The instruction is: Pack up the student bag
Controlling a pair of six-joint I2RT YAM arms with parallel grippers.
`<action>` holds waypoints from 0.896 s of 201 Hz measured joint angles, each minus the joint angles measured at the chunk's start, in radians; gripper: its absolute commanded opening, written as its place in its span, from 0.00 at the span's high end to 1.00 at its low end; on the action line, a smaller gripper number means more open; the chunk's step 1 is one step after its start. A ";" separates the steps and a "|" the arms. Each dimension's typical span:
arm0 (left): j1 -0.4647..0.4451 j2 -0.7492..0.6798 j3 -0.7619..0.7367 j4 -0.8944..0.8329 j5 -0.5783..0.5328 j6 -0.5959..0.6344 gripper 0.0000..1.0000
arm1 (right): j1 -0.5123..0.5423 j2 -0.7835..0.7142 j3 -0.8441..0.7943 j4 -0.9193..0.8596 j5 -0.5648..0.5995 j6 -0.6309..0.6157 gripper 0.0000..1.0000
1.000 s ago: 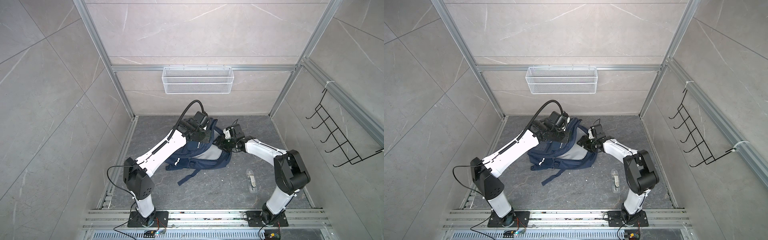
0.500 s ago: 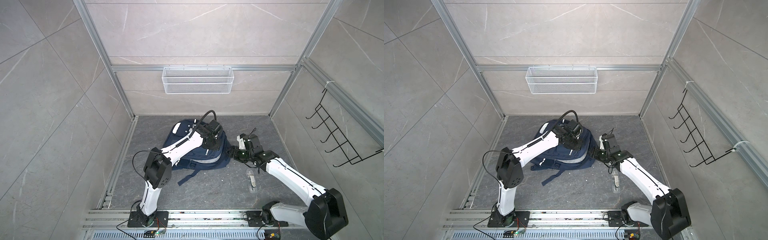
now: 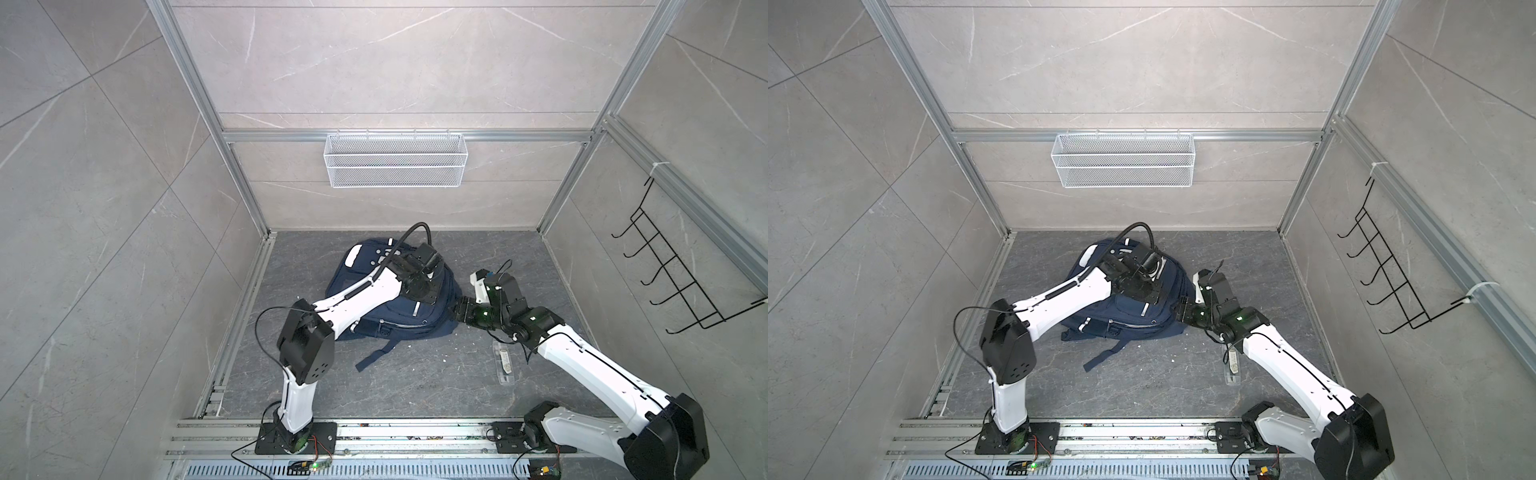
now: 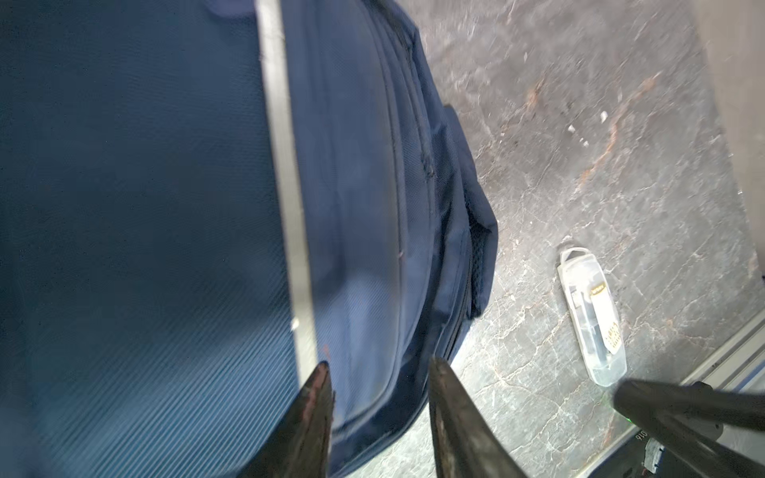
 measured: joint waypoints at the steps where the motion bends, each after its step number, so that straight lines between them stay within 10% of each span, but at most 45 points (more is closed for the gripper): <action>1: 0.001 -0.005 -0.005 0.001 0.000 0.000 0.59 | 0.002 0.002 0.001 0.000 0.000 0.000 0.39; 96: 0.301 -0.574 -0.637 0.084 -0.067 -0.109 0.59 | 0.243 0.204 0.082 0.057 0.082 0.023 0.42; 180: 0.535 -0.584 -0.866 0.256 0.175 -0.282 0.59 | 0.371 0.421 0.183 0.111 0.114 0.046 0.43</action>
